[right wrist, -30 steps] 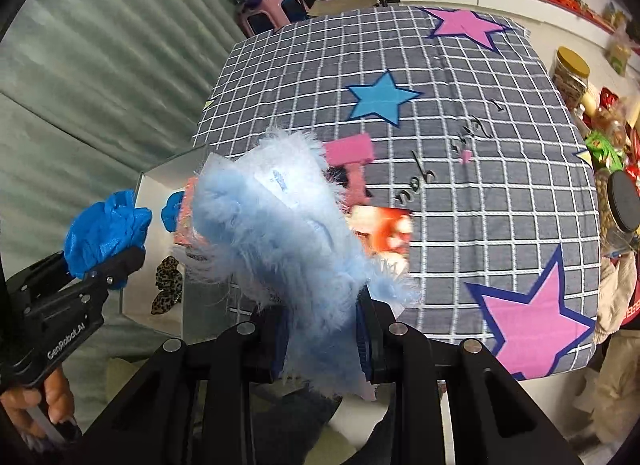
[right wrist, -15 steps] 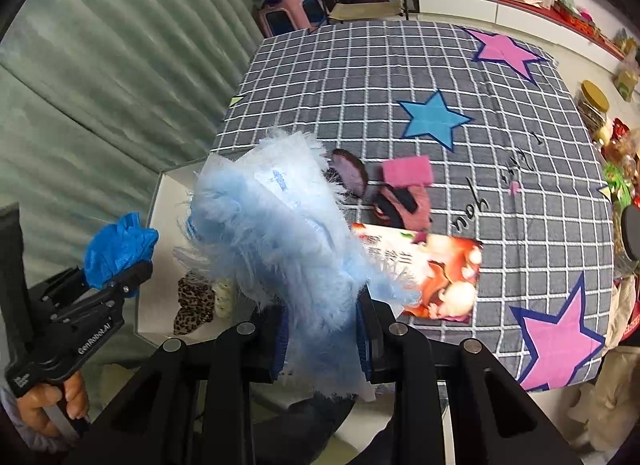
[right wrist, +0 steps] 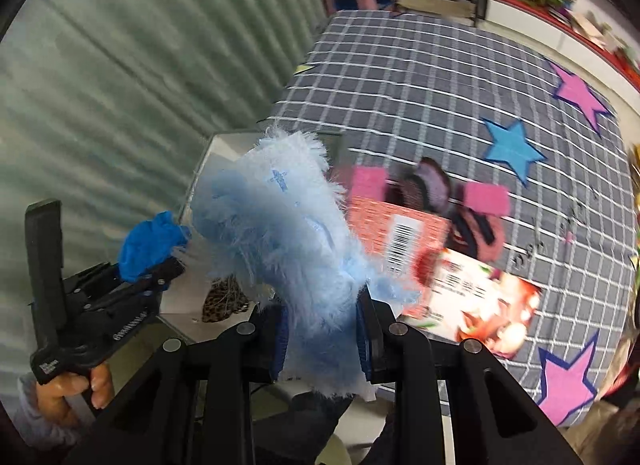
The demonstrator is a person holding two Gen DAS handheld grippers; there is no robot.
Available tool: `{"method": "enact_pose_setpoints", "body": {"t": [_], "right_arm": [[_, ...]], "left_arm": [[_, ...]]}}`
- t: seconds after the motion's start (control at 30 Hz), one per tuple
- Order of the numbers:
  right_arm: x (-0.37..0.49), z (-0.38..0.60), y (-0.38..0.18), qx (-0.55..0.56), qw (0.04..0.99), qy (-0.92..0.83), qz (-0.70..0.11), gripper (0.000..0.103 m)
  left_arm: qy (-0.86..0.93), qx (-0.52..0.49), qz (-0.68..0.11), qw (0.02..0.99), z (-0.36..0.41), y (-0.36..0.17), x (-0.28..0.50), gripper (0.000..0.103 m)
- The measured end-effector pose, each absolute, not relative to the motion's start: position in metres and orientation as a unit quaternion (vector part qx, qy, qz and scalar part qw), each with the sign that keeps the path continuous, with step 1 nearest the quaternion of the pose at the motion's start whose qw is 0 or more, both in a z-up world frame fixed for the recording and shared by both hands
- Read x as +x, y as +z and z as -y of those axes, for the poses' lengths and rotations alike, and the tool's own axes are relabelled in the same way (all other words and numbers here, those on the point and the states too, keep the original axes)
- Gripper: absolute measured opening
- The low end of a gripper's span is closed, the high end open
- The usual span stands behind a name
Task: Organize soft objects
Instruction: 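Carry the blue bag and fluffy toy in both tools over the white box, then open both tools to drop the bag and fluffy toy into the box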
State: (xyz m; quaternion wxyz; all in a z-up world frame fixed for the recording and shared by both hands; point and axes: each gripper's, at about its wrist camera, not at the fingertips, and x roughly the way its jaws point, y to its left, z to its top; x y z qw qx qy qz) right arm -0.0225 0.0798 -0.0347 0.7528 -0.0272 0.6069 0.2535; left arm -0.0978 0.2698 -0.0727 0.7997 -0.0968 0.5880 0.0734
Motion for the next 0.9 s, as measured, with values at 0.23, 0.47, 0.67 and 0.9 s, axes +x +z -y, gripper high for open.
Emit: {"method": "enact_pose_setpoints", "body": {"t": [0.23,0.47,0.67,0.9], "right_arm": [[-0.022,-0.123,-0.04,-0.064,0.737,0.282,-0.612,0.03],[-0.021,-0.141,-0.045,-0.077,0.727,0.288,-0.619,0.03],[-0.019,-0.144,-0.048,-0.075,0.725,0.283,-0.623,0.03],[-0.016,-0.146,-0.053,-0.073,0.719,0.279,-0.632,0.03]], "left_arm": [[0.07,-0.09,-0.592,0.798,-0.268,-0.083,-0.095,0.03],[0.062,-0.086,-0.597,0.795,-0.267,-0.091,-0.089,0.03],[0.071,-0.058,-0.603,0.792,-0.264,-0.098,-0.083,0.03],[0.066,-0.058,-0.616,0.783,-0.263,-0.111,-0.08,0.03]]}}
